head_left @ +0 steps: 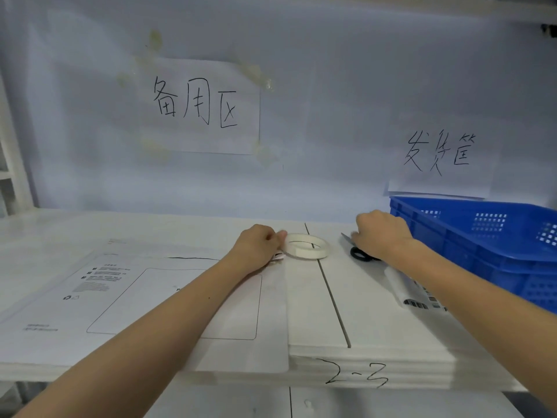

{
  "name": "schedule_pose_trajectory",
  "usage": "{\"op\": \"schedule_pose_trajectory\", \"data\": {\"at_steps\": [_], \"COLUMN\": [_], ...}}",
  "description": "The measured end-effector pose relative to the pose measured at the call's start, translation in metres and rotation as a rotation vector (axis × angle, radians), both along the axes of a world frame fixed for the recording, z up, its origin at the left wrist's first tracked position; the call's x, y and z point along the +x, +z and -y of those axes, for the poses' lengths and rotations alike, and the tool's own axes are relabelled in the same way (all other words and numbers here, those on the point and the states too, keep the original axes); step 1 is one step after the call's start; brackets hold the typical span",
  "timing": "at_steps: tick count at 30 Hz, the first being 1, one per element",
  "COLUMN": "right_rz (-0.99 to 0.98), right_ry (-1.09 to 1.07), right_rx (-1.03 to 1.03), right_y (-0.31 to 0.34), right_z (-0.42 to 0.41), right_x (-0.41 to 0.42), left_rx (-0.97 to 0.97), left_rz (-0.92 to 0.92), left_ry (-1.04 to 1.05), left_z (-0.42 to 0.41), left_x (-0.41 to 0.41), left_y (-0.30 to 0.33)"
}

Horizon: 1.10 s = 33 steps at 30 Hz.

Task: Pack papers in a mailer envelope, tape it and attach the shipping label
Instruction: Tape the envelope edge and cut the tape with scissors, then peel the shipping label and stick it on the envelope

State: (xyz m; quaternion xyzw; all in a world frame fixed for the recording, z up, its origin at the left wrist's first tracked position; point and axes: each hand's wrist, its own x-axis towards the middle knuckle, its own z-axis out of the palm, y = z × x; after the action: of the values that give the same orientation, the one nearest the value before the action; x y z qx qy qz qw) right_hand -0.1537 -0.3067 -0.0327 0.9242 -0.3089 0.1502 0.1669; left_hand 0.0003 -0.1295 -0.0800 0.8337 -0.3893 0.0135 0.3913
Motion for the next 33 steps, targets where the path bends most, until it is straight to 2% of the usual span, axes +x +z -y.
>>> {"op": "schedule_pose_trajectory", "data": {"at_steps": [3,6,8,10,12,13,14,16,17,19,27,33], "right_rz": [0.214,0.132,0.047,0.000,-0.030,-0.033,-0.032,-0.012,-0.001,0.011,0.061,0.087], "right_ry": [0.329,0.589,0.667,0.731,0.776,0.787,0.788,0.780,0.773,0.743,0.612,0.485], "right_rx": [0.099,0.219,0.274,0.291,0.294,0.311,0.340,0.362,0.347,0.311,0.193,0.168], "right_y": [0.000,-0.009,-0.021,-0.032,-0.042,-0.044,-0.045,-0.047,-0.047,-0.046,-0.047,-0.042], "right_z": [-0.033,-0.082,-0.104,-0.116,-0.121,-0.122,-0.122,-0.120,-0.121,-0.124,-0.125,-0.135], "right_x": [-0.002,-0.002,0.008,0.020,0.029,0.031,0.031,0.029,0.029,0.026,0.016,0.006], "left_rx": [-0.188,-0.321,-0.449,-0.609,-0.678,-0.608,-0.454,-0.012,0.197,0.460,0.572,0.637], "left_rz": [-0.245,-0.544,-0.771,-0.886,-0.817,-0.717,-0.567,-0.197,-0.075,0.001,0.005,0.090], "left_ry": [0.023,0.027,-0.001,-0.040,-0.062,-0.063,-0.071,-0.105,-0.113,-0.100,0.154,0.270], "left_z": [-0.002,-0.006,-0.013,-0.022,-0.030,-0.035,-0.044,-0.065,-0.077,-0.106,-0.218,-0.238], "left_x": [0.003,0.004,0.005,0.006,0.006,0.006,0.006,0.008,0.010,0.014,0.033,0.036], "left_y": [0.003,0.011,0.017,0.025,0.032,0.034,0.034,0.027,0.022,0.010,0.002,-0.002]}}
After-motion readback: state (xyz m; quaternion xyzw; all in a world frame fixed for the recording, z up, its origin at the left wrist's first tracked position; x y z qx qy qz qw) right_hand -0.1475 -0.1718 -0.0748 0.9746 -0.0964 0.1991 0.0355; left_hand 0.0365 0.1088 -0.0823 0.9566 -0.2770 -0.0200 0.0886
